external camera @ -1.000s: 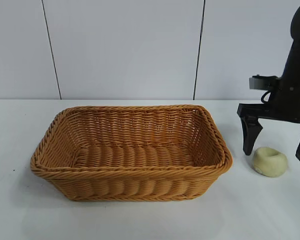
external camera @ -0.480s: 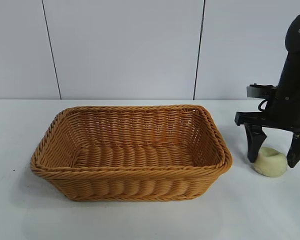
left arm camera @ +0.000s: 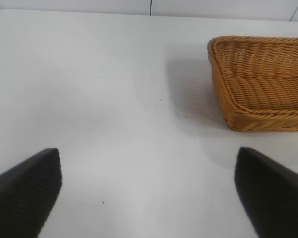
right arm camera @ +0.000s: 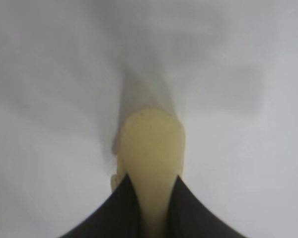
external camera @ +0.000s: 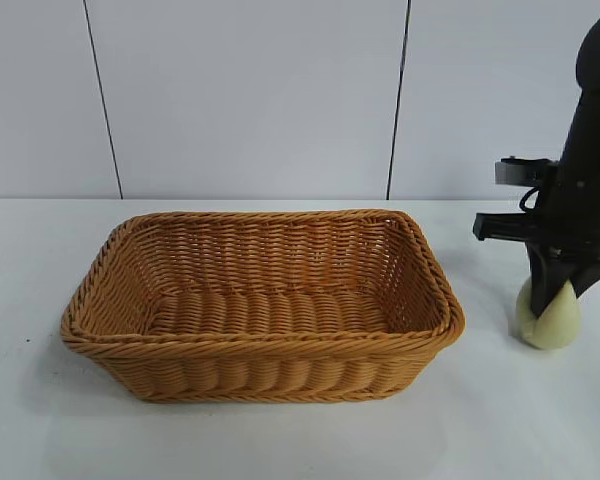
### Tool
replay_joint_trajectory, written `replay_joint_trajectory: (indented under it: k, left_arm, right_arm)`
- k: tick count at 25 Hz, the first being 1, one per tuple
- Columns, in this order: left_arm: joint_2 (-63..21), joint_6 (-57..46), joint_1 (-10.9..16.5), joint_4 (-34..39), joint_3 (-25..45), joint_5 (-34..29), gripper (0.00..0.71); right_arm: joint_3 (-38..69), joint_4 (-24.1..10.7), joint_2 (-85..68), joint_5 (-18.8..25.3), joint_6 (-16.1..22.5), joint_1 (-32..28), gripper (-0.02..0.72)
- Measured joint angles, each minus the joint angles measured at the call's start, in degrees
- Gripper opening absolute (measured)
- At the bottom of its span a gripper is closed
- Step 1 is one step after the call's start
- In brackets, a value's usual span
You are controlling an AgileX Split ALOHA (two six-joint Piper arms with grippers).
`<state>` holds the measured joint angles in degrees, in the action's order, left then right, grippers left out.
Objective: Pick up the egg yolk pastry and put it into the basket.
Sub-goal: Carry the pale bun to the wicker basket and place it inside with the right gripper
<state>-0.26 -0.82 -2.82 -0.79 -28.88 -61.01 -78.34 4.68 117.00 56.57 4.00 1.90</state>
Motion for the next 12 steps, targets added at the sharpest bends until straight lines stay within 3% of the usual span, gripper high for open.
replay_joint_trajectory:
  k: [12]
  left_arm:
    - [0.00,0.00,0.00,0.00,0.00,0.00,0.696]
  right_arm:
    - [0.00,0.00,-17.20,4.79,-1.35,0.00,0.022]
